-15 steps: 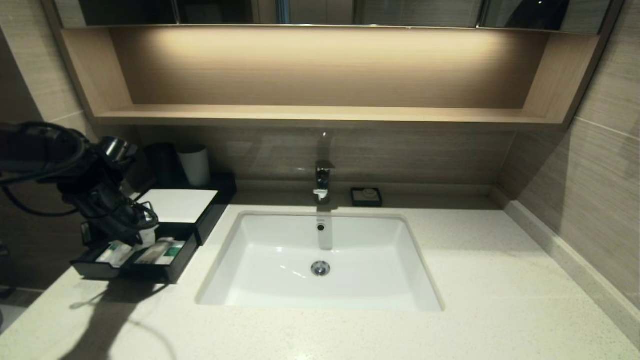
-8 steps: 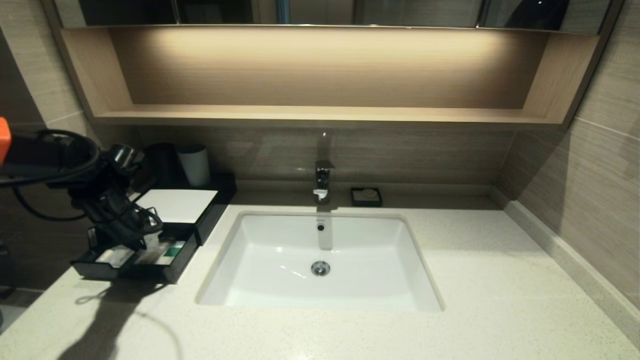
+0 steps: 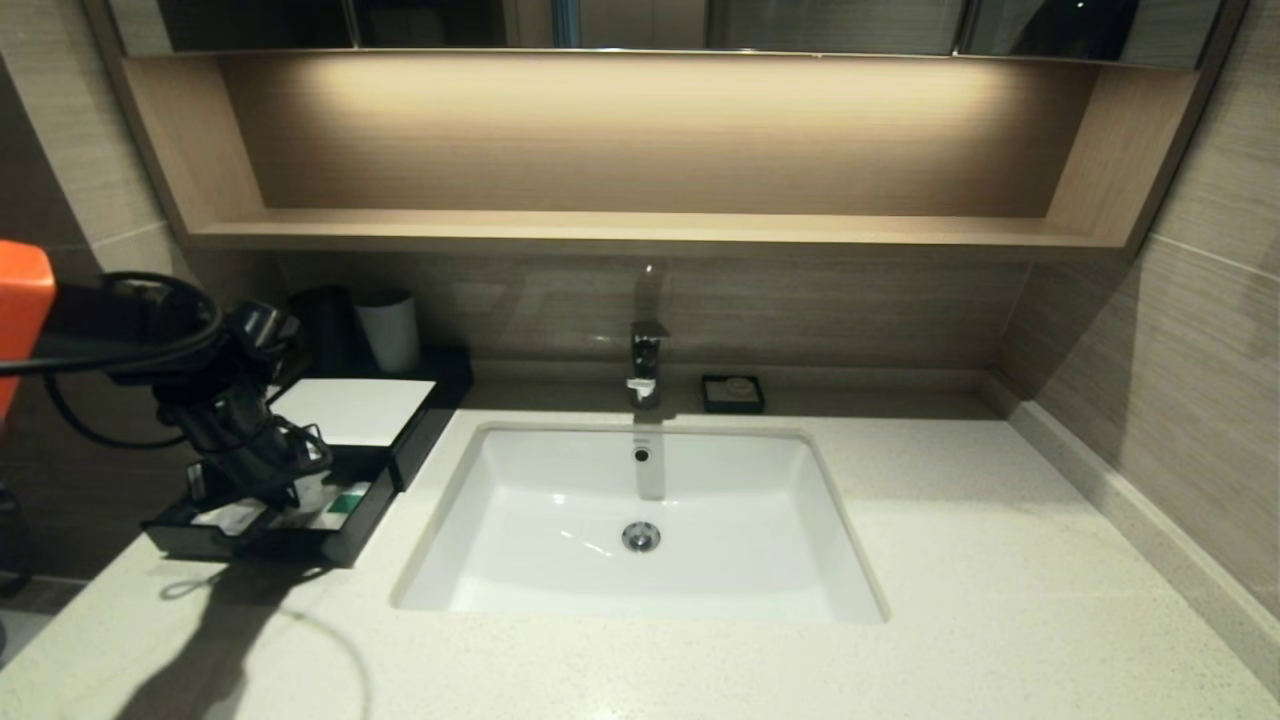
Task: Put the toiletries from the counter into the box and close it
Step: Place the bathroom toiletry into the drawer
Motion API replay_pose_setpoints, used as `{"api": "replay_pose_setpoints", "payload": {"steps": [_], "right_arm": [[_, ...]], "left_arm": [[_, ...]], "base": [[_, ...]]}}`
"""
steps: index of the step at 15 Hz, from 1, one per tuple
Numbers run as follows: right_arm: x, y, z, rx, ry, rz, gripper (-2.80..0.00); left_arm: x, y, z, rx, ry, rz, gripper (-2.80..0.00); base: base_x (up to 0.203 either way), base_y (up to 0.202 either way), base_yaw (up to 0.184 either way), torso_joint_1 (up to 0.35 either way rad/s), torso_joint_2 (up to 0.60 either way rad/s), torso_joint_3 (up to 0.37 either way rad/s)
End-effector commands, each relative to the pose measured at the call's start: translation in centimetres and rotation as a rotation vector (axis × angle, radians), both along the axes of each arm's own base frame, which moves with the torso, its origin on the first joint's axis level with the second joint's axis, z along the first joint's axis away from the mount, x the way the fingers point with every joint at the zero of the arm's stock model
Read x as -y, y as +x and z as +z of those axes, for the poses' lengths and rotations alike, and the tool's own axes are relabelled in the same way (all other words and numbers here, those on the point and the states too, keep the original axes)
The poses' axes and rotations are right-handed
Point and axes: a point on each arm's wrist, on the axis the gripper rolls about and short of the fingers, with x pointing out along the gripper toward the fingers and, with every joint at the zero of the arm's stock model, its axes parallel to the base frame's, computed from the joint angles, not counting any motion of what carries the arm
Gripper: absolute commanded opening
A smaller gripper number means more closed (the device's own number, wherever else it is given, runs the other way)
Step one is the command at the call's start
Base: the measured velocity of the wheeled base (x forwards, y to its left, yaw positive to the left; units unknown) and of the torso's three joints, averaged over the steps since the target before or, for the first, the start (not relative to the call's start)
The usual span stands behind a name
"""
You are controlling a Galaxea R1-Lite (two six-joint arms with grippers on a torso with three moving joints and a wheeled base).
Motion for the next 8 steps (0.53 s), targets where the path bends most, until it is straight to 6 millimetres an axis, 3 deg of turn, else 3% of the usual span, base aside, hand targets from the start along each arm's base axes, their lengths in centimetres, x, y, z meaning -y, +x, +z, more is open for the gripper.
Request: {"api": "replay_pose_setpoints", "payload": {"steps": [1,2,3,8], "right_arm": [[0.0,-0.01,0.0,0.002,0.0,0.0,-2.8],[0.0,0.0,-0.04,0.001,-0.001,0.0,-2.8],[0.0,0.0,-0.04,0.001,0.0,0.0,-2.8],[0.0,0.0,-0.04,0.001,0.0,0.0,-2.8]], "left_arm": [[-0.08,0.06,-0.33,-0.012,-0.002,0.006,-2.8],[-0.03,0.07,-0.33,-0.012,-0.001,0.004,-1.05],[-0.03,0.13,-0.34,-0.01,-0.001,0.005,0.0],[-0.02,0.07,0.45,0.014,-0.001,0.007,0.0]], "base": [[0.0,0.0,0.0,0.0,0.0,0.0],[0.0,0.0,0.0,0.0,0.0,0.0],[0.0,0.0,0.0,0.0,0.0,0.0],[0.0,0.0,0.0,0.0,0.0,0.0]]}}
